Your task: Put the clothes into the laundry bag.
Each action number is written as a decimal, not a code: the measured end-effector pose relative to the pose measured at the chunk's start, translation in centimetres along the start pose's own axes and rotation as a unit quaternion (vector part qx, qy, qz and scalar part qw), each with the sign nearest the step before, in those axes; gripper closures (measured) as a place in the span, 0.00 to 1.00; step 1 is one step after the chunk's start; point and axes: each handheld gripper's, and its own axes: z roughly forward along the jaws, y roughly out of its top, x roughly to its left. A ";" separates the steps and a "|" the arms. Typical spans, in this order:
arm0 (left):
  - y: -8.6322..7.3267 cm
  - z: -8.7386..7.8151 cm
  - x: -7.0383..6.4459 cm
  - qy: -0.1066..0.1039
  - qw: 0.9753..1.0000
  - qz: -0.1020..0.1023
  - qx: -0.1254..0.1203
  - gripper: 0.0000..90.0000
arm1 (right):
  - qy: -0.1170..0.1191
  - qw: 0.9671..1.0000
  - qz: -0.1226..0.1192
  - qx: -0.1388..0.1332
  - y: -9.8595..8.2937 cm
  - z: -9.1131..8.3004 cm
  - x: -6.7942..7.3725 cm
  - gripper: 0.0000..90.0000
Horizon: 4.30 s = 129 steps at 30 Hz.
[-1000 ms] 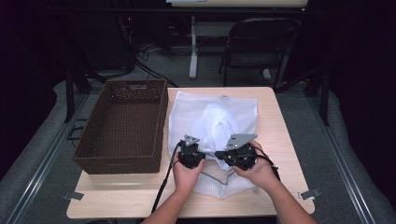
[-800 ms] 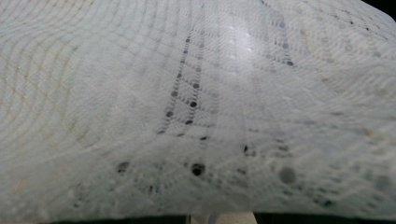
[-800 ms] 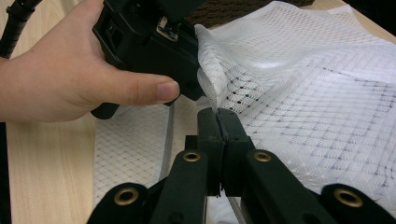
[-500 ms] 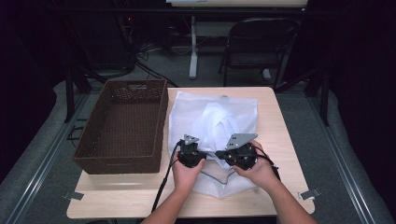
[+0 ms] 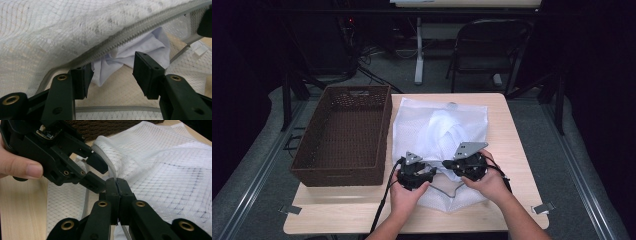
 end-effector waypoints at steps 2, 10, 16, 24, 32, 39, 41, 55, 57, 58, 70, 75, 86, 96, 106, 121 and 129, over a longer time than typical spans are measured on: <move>0.0 0.1 0.1 0.004 1.000 -0.001 -0.001 0.55 | 0.000 1.000 0.002 0.000 0.0 -0.1 0.0 0.99; -0.8 1.2 0.4 0.025 1.000 -0.002 0.013 0.55 | 0.001 1.000 -0.001 0.001 0.0 -0.2 0.0 0.99; -1.4 2.4 1.0 0.032 0.999 -0.007 0.015 0.61 | 0.000 1.000 -0.001 0.001 -0.1 -0.2 0.0 0.99; -1.1 3.2 1.0 0.021 1.000 -0.002 0.010 0.91 | 0.002 1.000 -0.002 0.005 -0.1 0.1 0.1 0.99; 0.3 3.8 0.3 0.016 1.000 -0.010 -0.005 0.93 | 0.004 1.000 -0.002 0.005 -0.1 0.0 0.2 0.99; 1.2 4.2 0.9 0.022 0.999 -0.029 -0.011 0.93 | 0.004 1.000 -0.001 0.006 -0.2 0.0 0.2 0.99; 1.3 4.3 1.1 0.022 0.999 -0.036 -0.015 0.93 | 0.004 1.000 -0.001 0.006 -0.2 0.0 0.2 0.99; 1.2 4.7 1.8 0.022 0.999 -0.042 -0.007 0.87 | 0.004 1.000 0.001 0.008 -0.3 0.0 0.0 0.99; 1.2 4.4 1.7 0.020 0.999 -0.039 -0.004 0.83 | 0.003 1.000 0.001 0.008 -0.4 0.0 -0.1 0.99; 1.2 4.2 1.7 0.017 0.999 -0.040 -0.003 0.81 | 0.003 1.000 0.002 0.007 -0.4 0.0 -0.1 0.99; 0.9 0.7 0.1 -0.027 0.999 0.019 0.042 0.66 | -0.004 1.000 0.005 -0.001 -0.3 -0.5 -0.4 0.99; 1.0 -1.0 -0.4 -0.029 0.998 0.050 0.038 0.66 | -0.006 1.000 0.007 -0.003 -0.3 -0.6 -0.5 0.99; 0.5 -4.3 1.1 -0.022 0.998 0.055 0.034 0.64 | -0.001 1.000 0.005 -0.001 -0.4 -0.9 -0.7 0.99; -1.2 -5.8 3.4 0.000 0.998 0.049 0.038 0.63 | 0.013 1.000 -0.006 0.017 -1.0 0.0 -0.5 0.99; -2.0 -5.9 4.0 -0.004 0.999 0.039 0.033 0.61 | 0.009 0.999 0.003 0.036 -1.7 0.3 0.5 0.99; -1.9 -6.1 4.0 -0.002 0.999 0.046 0.017 0.60 | 0.018 0.995 0.011 0.101 -5.4 2.7 1.0 0.99; -1.8 -6.6 4.2 0.005 0.999 0.045 0.009 0.59 | 0.040 0.994 0.027 0.102 -5.8 3.0 0.6 0.99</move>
